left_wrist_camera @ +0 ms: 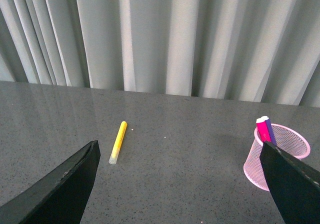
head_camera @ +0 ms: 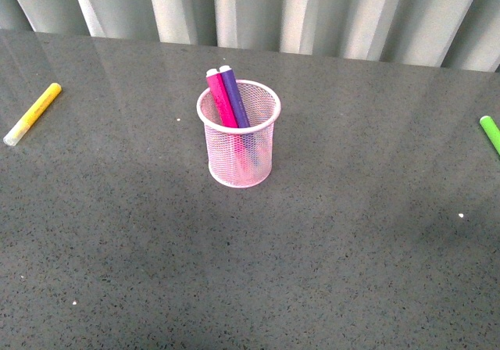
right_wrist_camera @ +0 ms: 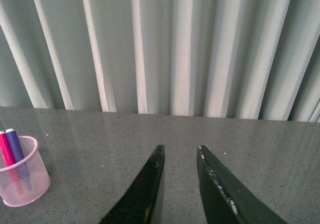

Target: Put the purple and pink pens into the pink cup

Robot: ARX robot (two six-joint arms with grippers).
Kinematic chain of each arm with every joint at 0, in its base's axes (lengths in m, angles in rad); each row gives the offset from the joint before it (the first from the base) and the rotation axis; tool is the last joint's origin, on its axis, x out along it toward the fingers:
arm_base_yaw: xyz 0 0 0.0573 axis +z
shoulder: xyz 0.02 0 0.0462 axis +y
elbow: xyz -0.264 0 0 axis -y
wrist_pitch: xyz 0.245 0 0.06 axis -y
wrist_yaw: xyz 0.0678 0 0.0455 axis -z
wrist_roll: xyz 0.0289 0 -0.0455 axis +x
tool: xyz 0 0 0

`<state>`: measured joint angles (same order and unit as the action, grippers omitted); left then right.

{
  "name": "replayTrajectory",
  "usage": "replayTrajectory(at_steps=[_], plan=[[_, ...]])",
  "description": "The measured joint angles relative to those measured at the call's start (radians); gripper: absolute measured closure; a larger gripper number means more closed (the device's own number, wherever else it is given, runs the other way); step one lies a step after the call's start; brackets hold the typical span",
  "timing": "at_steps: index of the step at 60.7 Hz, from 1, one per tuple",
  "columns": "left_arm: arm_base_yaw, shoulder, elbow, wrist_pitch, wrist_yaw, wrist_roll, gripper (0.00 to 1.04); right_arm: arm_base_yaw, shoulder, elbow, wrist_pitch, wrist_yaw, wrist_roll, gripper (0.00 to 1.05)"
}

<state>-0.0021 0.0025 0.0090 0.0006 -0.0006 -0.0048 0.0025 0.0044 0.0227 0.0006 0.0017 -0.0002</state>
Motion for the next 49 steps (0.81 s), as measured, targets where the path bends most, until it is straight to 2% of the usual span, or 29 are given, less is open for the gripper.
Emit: replayTrajectory(at_steps=[16,26,31,49], plan=[[0.000,0.000,0.000,0.000,0.000,0.000,0.07,0.000,0.000,0.000,0.000,0.000,0.000,0.31],[0.000,0.000,0.000,0.000,0.000,0.000,0.07,0.000,0.000,0.000,0.000,0.000,0.001,0.05],[0.000,0.000,0.000,0.000,0.000,0.000,0.07,0.000,0.000,0.000,0.000,0.000,0.001,0.07],[0.000,0.000,0.000,0.000,0.000,0.000,0.07,0.000,0.000,0.000,0.000,0.000,0.001,0.07]])
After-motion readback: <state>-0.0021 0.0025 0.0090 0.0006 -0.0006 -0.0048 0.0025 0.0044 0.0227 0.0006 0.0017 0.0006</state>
